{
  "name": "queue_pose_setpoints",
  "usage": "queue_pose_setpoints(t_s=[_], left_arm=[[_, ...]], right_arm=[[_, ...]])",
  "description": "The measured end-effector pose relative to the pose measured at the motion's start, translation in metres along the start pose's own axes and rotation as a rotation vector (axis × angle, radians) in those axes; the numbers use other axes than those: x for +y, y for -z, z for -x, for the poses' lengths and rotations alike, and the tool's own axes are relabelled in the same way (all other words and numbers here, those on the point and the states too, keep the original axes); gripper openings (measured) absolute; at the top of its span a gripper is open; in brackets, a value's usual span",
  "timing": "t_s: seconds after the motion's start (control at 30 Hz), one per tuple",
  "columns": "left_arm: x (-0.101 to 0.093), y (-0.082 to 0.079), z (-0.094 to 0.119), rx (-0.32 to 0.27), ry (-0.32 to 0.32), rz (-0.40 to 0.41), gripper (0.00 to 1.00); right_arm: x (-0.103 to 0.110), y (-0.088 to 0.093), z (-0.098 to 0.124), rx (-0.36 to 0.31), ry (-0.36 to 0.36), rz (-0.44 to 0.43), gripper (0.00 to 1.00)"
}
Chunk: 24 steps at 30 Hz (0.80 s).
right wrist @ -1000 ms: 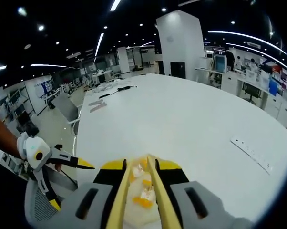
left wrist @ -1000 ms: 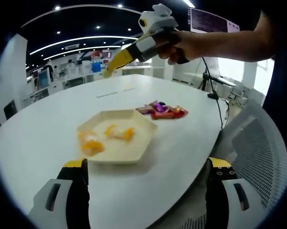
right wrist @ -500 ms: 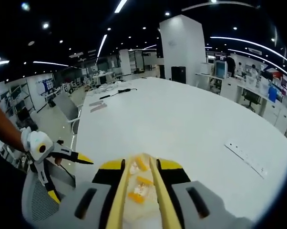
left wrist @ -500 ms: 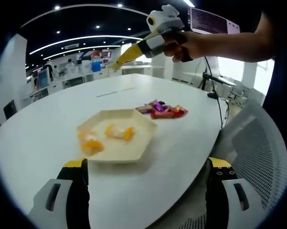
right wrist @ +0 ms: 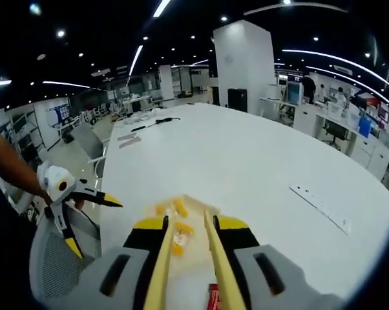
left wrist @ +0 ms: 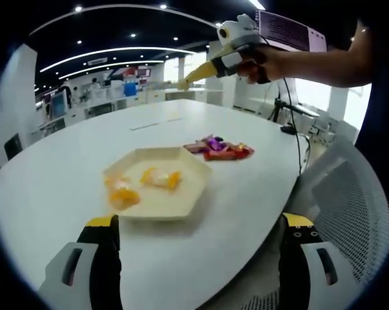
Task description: Place the target food into the container with the food tongs after gripping and lifting it, then release it inside without dropping or visibly crushing the food.
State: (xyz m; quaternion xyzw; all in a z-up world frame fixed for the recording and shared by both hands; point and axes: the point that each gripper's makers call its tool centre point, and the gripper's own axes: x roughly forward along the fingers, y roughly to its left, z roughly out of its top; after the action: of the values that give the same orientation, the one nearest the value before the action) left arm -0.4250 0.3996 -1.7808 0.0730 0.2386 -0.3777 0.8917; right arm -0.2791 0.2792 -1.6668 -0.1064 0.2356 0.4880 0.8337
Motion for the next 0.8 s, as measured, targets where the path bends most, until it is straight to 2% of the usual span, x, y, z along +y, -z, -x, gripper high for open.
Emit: queue_pose_setpoints(t_s=[0.47, 0.63, 0.8], left_arm=[[0.000, -0.002, 0.001, -0.015, 0.003, 0.023, 1.00], [-0.001, -0.001, 0.000, -0.010, 0.005, 0.020, 1.00], [0.000, -0.001, 0.000, -0.008, 0.005, 0.020, 1.00]], right_arm=[[-0.015, 0.020, 0.039, -0.012, 0.051, -0.031, 0.27], [-0.022, 0.032, 0.051, 0.001, 0.078, -0.032, 0.27], [-0.023, 0.044, 0.061, 0.019, 0.067, -0.036, 0.27]])
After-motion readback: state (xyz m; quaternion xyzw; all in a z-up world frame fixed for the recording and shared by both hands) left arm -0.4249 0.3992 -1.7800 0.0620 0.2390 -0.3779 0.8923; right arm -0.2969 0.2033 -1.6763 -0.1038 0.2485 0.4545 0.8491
